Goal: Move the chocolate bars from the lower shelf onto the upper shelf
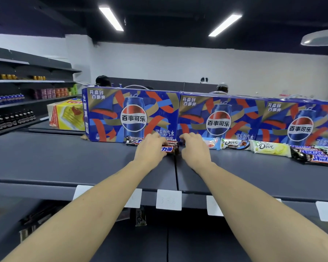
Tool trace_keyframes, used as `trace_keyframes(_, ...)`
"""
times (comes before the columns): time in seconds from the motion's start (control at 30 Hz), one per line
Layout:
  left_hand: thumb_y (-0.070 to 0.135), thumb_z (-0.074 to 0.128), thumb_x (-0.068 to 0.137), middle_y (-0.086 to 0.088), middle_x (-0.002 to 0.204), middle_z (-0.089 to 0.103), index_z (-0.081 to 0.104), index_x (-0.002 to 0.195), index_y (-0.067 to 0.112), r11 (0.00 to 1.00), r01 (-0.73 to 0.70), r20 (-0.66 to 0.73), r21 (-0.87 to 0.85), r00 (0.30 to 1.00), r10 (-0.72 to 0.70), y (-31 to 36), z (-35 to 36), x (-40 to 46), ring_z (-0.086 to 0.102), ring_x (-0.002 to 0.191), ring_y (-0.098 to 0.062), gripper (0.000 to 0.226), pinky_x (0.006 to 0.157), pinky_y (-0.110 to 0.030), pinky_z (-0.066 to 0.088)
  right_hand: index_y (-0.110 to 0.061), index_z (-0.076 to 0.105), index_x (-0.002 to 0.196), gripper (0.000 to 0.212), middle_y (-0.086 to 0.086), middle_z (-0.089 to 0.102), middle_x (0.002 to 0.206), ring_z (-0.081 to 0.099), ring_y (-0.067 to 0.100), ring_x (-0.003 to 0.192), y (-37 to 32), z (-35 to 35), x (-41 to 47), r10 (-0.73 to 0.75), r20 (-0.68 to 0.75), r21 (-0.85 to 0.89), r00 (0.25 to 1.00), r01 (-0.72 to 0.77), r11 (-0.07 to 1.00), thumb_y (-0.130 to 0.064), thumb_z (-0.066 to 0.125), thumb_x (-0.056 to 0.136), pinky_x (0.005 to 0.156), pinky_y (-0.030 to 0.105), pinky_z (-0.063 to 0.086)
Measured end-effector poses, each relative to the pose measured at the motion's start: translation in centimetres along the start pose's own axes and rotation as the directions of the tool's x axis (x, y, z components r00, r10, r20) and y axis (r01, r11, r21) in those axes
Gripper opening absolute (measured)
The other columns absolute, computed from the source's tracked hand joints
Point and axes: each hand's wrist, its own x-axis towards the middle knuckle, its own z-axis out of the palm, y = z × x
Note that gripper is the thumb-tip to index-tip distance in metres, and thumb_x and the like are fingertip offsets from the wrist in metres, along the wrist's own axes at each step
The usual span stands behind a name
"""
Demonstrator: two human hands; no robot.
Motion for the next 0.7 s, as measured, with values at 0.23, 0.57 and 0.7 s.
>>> trace_keyframes(0.23,0.031,0.074,0.083,0.000,0.113,0.053,0.064,0.120,0.027,0.998,0.050,0.012,0.024,0.999,-0.050,0.6,1.0,0.4,0.044,0.108,-0.019,0.038,0.083,-0.029,0.039,-0.017,0.059,0.127,0.036,0.005,0.061,0.118,0.050,0.024,0.110,0.1,-0.7,-0.3,0.040,-0.010,-0.040,0.999,-0.040,0.998,-0.010,0.056,0.092,0.085,0.035,0.046)
trace_keyframes(0.57,0.026,0.075,0.080,-0.001,0.116,0.048,0.066,0.117,0.024,0.990,0.111,0.011,-0.087,0.994,-0.110,0.5,2.0,0.7,0.042,0.111,-0.019,0.038,0.083,-0.031,0.046,-0.018,0.063,0.116,0.022,0.004,0.064,0.112,0.056,0.021,0.102,-0.7,0.0,-0.7,0.062,-0.012,-0.035,0.998,-0.063,0.997,-0.022,0.060,0.094,0.079,0.036,0.054)
trace_keyframes(0.7,0.025,0.073,0.081,0.000,0.118,0.049,0.062,0.125,0.025,0.993,0.094,0.022,-0.066,0.995,-0.093,0.7,1.6,0.6,0.042,0.111,-0.019,0.045,0.084,-0.031,0.044,-0.020,0.063,0.117,0.023,0.002,0.064,0.113,0.057,0.020,0.101,-0.4,-0.1,-0.9,0.087,-0.003,-0.010,0.996,-0.087,0.996,-0.022,0.061,0.094,0.079,0.035,0.054)
